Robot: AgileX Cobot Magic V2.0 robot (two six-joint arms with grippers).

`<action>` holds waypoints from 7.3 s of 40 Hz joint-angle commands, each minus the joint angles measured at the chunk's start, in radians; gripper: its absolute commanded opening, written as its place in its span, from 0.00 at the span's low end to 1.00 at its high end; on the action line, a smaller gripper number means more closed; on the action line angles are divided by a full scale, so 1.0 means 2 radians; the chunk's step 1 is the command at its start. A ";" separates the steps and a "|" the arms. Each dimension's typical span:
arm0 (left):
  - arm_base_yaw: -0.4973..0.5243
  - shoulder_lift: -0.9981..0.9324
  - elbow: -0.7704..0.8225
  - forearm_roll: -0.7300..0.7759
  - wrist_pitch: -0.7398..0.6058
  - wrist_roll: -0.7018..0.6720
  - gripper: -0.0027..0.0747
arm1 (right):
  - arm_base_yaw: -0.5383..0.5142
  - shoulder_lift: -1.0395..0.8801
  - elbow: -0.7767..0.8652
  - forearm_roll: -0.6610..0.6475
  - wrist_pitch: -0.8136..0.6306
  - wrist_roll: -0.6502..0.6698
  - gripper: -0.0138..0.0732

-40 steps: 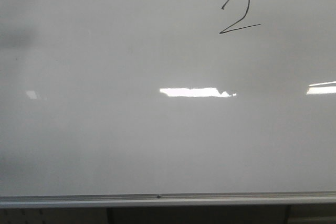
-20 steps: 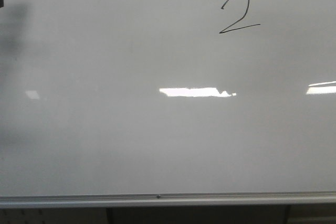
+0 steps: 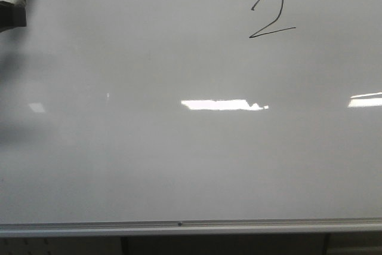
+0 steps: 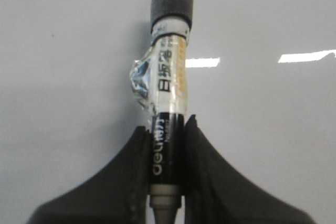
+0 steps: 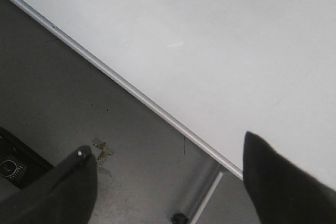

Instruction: Write number 2 on whiteboard

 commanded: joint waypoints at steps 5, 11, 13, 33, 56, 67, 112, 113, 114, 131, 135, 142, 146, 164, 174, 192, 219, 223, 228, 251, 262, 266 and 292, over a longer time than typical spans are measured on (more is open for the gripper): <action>0.001 0.021 -0.032 -0.009 -0.049 0.006 0.04 | -0.003 -0.001 -0.014 0.001 -0.028 0.000 0.84; 0.001 0.032 -0.047 -0.009 -0.036 0.006 0.18 | -0.003 -0.001 -0.014 0.001 -0.028 0.000 0.84; 0.001 0.035 -0.051 -0.008 -0.035 0.006 0.24 | -0.003 -0.001 -0.014 0.001 -0.028 0.000 0.84; 0.001 0.007 -0.098 0.000 0.127 0.037 0.52 | -0.003 -0.001 -0.014 0.001 -0.027 0.000 0.84; 0.001 -0.229 -0.215 0.008 0.661 0.053 0.51 | -0.003 -0.010 -0.014 0.007 -0.020 0.146 0.84; 0.001 -0.352 -0.203 0.004 0.762 0.053 0.51 | -0.003 -0.078 -0.005 0.018 -0.020 0.158 0.84; 0.001 -0.452 -0.126 0.003 0.793 0.056 0.01 | -0.003 -0.149 0.041 0.008 -0.025 0.160 0.08; 0.001 -0.452 -0.126 0.003 0.793 0.056 0.01 | -0.003 -0.149 0.041 0.008 -0.024 0.160 0.08; 0.001 -0.452 -0.126 0.003 0.793 0.056 0.01 | -0.003 -0.149 0.041 0.008 -0.022 0.160 0.08; 0.005 -0.468 -0.121 0.003 0.791 0.056 0.01 | -0.003 -0.149 0.041 0.008 -0.022 0.160 0.08; 0.021 -0.493 -0.104 -0.026 0.783 0.056 0.01 | -0.003 -0.149 0.041 0.008 -0.022 0.160 0.08; 0.051 -0.554 -0.028 -0.077 0.686 0.062 0.01 | -0.003 -0.149 0.041 0.008 -0.022 0.160 0.08; 0.051 -0.591 0.028 -0.077 0.613 0.092 0.01 | -0.003 -0.149 0.041 0.008 -0.022 0.160 0.08; 0.055 -0.734 0.240 -0.045 0.377 0.105 0.01 | -0.003 -0.149 0.041 0.008 -0.022 0.160 0.08; 0.071 -0.770 0.298 -0.046 0.323 0.105 0.01 | -0.003 -0.149 0.041 0.008 -0.022 0.160 0.08; 0.083 -0.769 0.297 -0.046 0.331 0.105 0.01 | -0.003 -0.149 0.041 0.008 -0.020 0.160 0.08; 0.083 -0.769 0.297 -0.046 0.331 0.105 0.01 | -0.003 -0.149 0.041 0.008 -0.020 0.160 0.08; 0.083 -0.769 0.297 -0.046 0.331 0.105 0.01 | -0.003 -0.149 0.042 0.008 -0.021 0.160 0.08; 0.083 -0.769 0.297 -0.046 0.331 0.105 0.01 | -0.017 -0.172 0.066 0.006 -0.029 0.160 0.08; 0.083 -0.769 0.297 -0.046 0.331 0.105 0.01 | -0.110 -0.382 0.396 0.020 -0.438 0.151 0.08; 0.083 -0.769 0.297 -0.046 0.331 0.105 0.01 | -0.111 -0.414 0.479 0.020 -0.539 0.151 0.08; 0.083 -0.769 0.297 -0.046 0.331 0.105 0.01 | -0.114 -0.414 0.477 0.020 -0.535 0.151 0.08; 0.083 -0.769 0.297 -0.046 0.331 0.105 0.01 | -0.114 -0.414 0.477 -0.021 -0.575 0.191 0.08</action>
